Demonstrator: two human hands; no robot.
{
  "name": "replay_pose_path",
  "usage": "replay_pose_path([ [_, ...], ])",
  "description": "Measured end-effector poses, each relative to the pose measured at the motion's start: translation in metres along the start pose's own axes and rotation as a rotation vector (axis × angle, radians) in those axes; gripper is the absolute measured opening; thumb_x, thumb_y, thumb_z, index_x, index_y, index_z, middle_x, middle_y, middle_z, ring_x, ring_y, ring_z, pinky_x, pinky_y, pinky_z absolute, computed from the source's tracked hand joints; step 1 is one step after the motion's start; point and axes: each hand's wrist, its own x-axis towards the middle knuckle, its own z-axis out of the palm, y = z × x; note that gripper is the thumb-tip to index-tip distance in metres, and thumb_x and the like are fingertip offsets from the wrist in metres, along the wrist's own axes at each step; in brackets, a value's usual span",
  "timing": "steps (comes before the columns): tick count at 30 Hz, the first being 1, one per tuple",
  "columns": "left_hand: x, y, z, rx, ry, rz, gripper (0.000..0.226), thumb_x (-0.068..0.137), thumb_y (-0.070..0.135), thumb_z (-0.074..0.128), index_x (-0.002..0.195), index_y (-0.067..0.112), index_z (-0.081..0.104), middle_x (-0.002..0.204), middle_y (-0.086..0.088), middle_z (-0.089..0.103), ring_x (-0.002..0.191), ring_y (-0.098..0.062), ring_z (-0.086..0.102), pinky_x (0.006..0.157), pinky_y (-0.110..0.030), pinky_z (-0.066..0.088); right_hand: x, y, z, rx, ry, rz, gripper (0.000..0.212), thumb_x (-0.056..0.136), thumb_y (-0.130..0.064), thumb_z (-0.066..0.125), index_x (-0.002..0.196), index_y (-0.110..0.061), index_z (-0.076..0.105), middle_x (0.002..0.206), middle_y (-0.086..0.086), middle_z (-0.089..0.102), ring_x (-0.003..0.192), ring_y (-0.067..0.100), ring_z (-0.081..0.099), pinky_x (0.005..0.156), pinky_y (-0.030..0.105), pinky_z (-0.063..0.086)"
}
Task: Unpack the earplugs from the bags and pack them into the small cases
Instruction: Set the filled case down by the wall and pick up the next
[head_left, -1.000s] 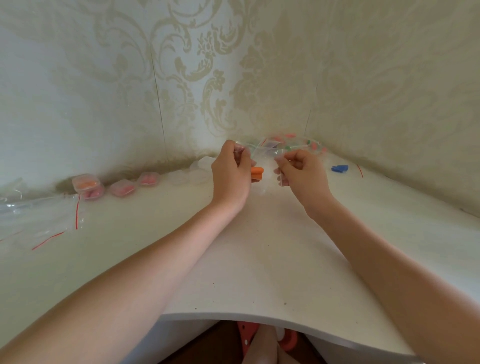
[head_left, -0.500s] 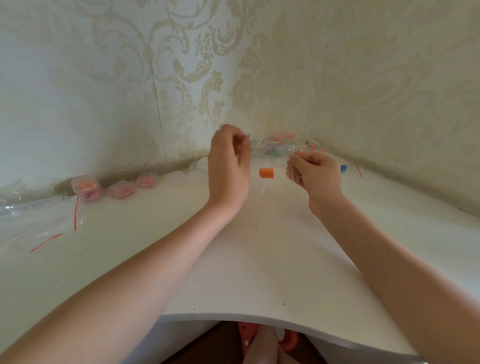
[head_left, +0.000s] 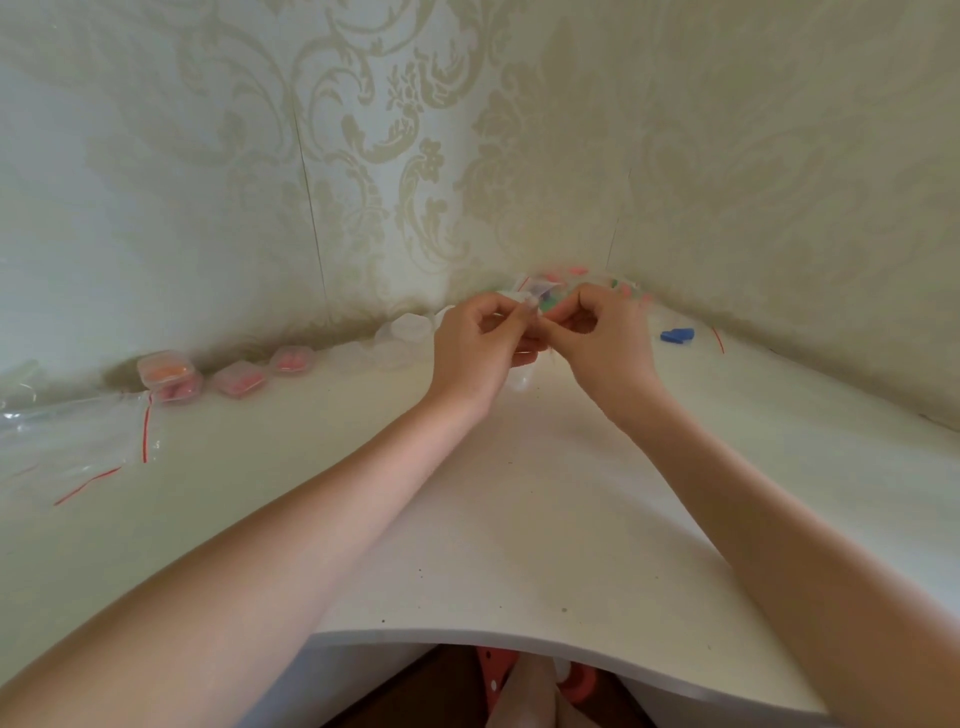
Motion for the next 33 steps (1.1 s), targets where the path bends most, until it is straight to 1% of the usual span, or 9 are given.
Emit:
replay_pose_path([
  [8,0.000,0.007,-0.003,-0.078,-0.091,-0.065,0.020,0.093,0.019,0.059,0.075,0.009,0.062,0.076,-0.005,0.070,0.071,-0.017,0.071,0.066,-0.028,0.059,0.004,0.000,-0.011,0.270,-0.128,0.191,0.014,0.082,-0.015,0.073,0.071,-0.010,0.065,0.067,0.003,0.060,0.059,0.010,0.053,0.058,0.018,0.048],
  [12,0.002,0.005,-0.004,-0.121,-0.065,-0.126,0.013,0.092,0.012,0.060,0.079,0.009,0.063,0.072,-0.004,0.068,0.065,-0.013,0.070,0.061,-0.024,0.057,0.005,0.001,-0.011,0.375,-0.196,0.304,0.014,0.083,-0.017,0.071,0.071,-0.014,0.066,0.066,0.000,0.061,0.058,0.006,0.054,0.062,0.019,0.049],
  [15,0.003,0.001,-0.004,-0.058,-0.037,-0.070,0.014,0.092,0.010,0.060,0.078,0.009,0.061,0.070,-0.003,0.067,0.060,-0.011,0.068,0.057,-0.023,0.055,0.005,0.001,-0.009,0.394,-0.201,0.323,0.017,0.087,-0.020,0.067,0.073,-0.013,0.063,0.066,-0.002,0.060,0.057,0.007,0.053,0.061,0.020,0.050],
  [17,0.002,0.000,-0.002,0.018,-0.009,-0.019,0.013,0.093,0.010,0.058,0.080,0.005,0.059,0.069,-0.004,0.064,0.057,-0.009,0.067,0.055,-0.024,0.056,0.004,0.002,-0.006,0.298,-0.135,0.257,0.019,0.092,-0.019,0.061,0.074,-0.014,0.056,0.067,-0.001,0.058,0.055,0.007,0.053,0.059,0.021,0.051],
  [19,-0.002,-0.001,0.002,0.095,0.005,0.036,0.014,0.094,0.009,0.054,0.082,0.004,0.056,0.068,-0.006,0.061,0.055,-0.008,0.066,0.055,-0.028,0.057,0.002,0.003,-0.002,0.039,-0.070,0.066,0.021,0.096,-0.017,0.054,0.076,-0.016,0.047,0.066,-0.001,0.055,0.054,0.007,0.051,0.055,0.022,0.046],
  [23,-0.007,0.001,0.004,0.179,0.006,0.092,0.019,0.095,0.010,0.045,0.076,0.011,0.047,0.068,-0.005,0.059,0.052,-0.006,0.059,0.052,-0.029,0.054,-0.007,0.004,0.004,-0.304,-0.145,-0.185,0.022,0.101,-0.026,0.036,0.087,-0.011,0.042,0.066,-0.005,0.051,0.060,0.016,0.047,0.058,0.039,0.039],
  [26,-0.008,0.002,0.006,0.182,-0.002,0.085,0.026,0.096,0.007,0.037,0.071,0.014,0.041,0.062,-0.001,0.051,0.053,-0.010,0.052,0.048,-0.029,0.050,-0.010,0.002,0.006,-0.333,-0.179,-0.227,0.028,0.102,-0.026,0.031,0.086,-0.010,0.047,0.067,-0.002,0.055,0.063,0.022,0.054,0.061,0.046,0.044],
  [31,-0.012,0.000,0.009,0.245,-0.013,0.159,0.030,0.100,0.014,0.034,0.071,0.011,0.039,0.057,-0.003,0.042,0.052,-0.017,0.042,0.044,-0.031,0.040,-0.014,-0.003,0.014,-0.184,-0.089,-0.208,0.026,0.101,-0.017,0.033,0.078,-0.009,0.044,0.058,-0.004,0.049,0.048,0.007,0.044,0.051,0.035,0.039],
  [33,-0.011,0.001,0.008,0.306,-0.001,0.199,0.031,0.099,0.014,0.035,0.069,0.010,0.038,0.055,-0.003,0.042,0.049,-0.017,0.040,0.046,-0.034,0.038,-0.014,-0.002,0.015,-0.230,-0.074,-0.200,0.026,0.101,-0.018,0.033,0.077,-0.010,0.042,0.060,-0.001,0.048,0.053,0.015,0.045,0.054,0.040,0.039],
])
